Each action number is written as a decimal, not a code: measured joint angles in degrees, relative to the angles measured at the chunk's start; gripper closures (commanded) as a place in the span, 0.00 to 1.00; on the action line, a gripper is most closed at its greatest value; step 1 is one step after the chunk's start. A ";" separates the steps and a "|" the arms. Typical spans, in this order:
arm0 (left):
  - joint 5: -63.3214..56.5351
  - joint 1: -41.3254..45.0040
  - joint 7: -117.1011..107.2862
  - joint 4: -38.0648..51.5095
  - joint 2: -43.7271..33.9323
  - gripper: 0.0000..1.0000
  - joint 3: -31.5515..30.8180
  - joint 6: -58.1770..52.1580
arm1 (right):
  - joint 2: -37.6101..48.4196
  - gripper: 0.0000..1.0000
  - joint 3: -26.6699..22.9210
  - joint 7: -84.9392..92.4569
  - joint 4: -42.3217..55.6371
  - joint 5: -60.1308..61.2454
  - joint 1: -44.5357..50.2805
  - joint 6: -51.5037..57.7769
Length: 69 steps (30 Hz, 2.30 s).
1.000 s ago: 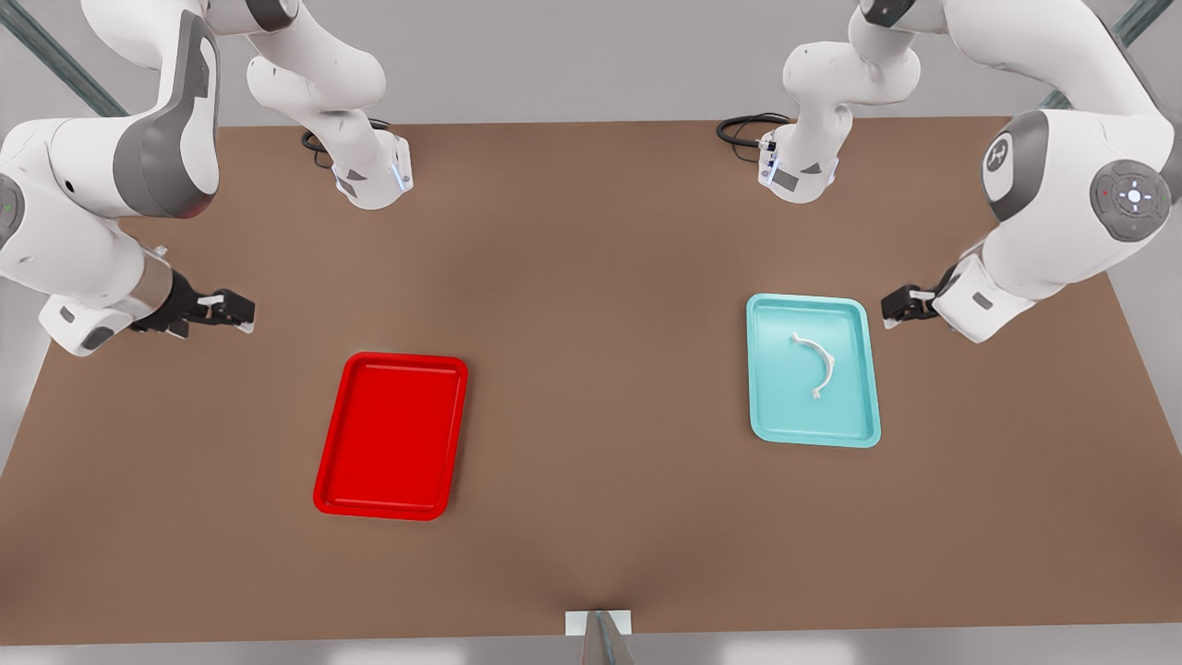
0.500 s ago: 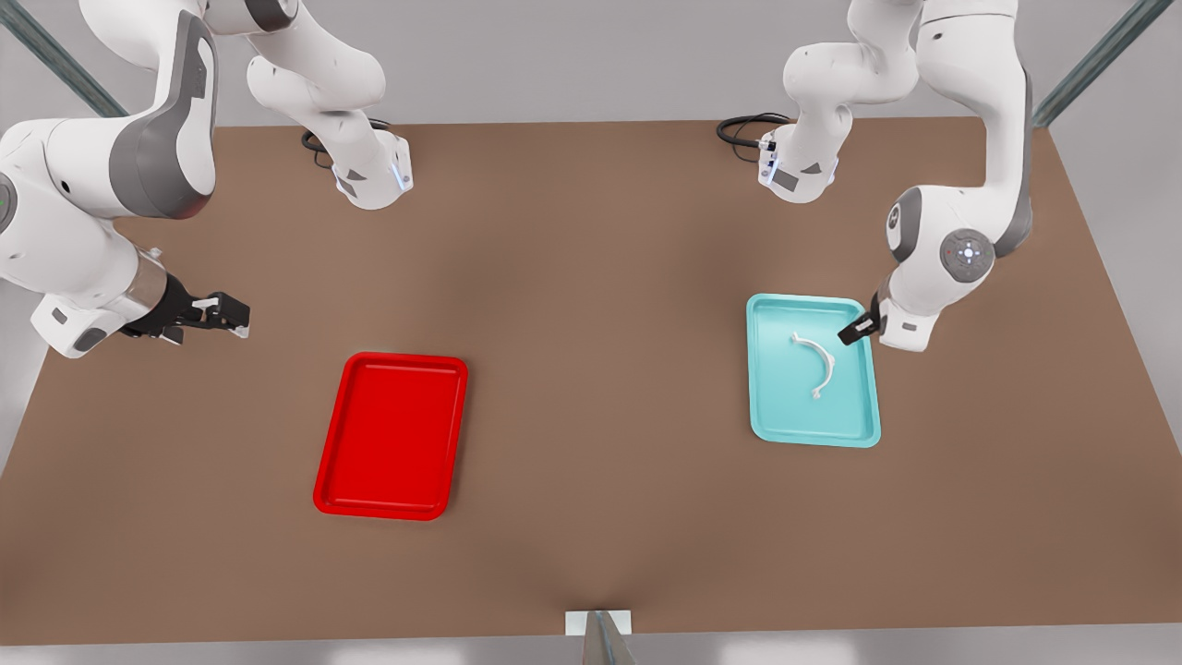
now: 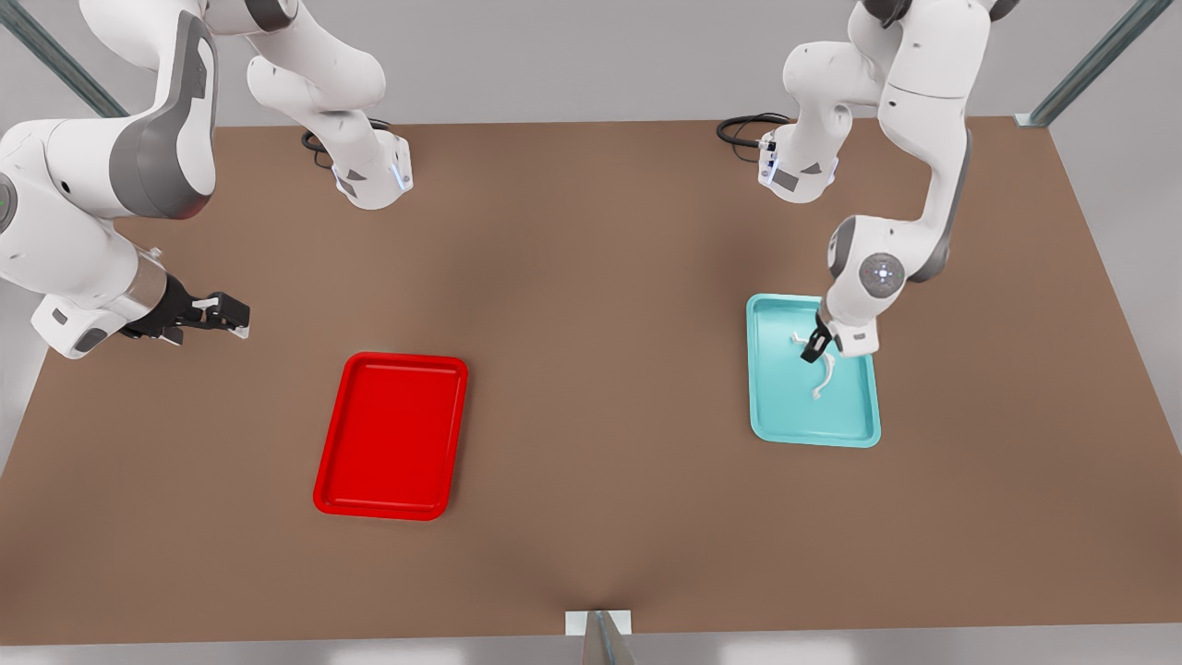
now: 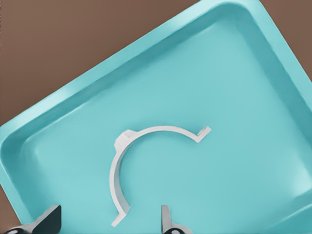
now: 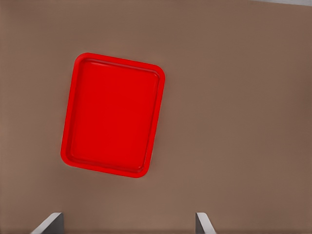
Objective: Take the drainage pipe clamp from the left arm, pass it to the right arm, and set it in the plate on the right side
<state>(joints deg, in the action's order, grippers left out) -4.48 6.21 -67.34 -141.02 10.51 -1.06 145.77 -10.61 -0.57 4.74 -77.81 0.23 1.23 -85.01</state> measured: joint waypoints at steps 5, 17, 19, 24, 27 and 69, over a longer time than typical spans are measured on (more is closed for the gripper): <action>-0.01 -0.53 -5.98 -0.48 2.27 0.00 0.06 1.75 | 0.00 0.00 -0.01 0.09 0.00 0.00 0.01 0.02; -0.07 -1.17 -15.13 -0.70 6.48 0.34 0.18 5.51 | 0.00 0.00 -0.03 0.21 0.07 0.00 -0.01 0.04; -0.07 -1.19 -16.12 -0.68 6.69 0.40 0.18 5.74 | 0.00 0.00 -0.04 0.23 0.04 0.00 -0.01 0.05; -0.03 -1.18 -18.11 -0.67 6.62 0.50 0.17 6.04 | 0.00 0.00 -0.04 0.26 0.02 0.00 -0.01 0.07; -0.04 -1.20 -19.12 -0.68 6.54 0.66 0.18 6.10 | 0.00 0.00 -0.04 0.28 0.06 0.00 -0.04 0.07; 9.23 25.94 48.86 74.36 32.90 0.79 -16.58 -14.40 | -0.54 0.00 13.24 0.75 -10.12 5.51 3.33 -9.13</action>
<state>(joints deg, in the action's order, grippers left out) 4.75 32.15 -18.48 -66.66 43.41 -17.64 131.37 -11.15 12.68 5.49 -87.93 5.74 4.56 -94.14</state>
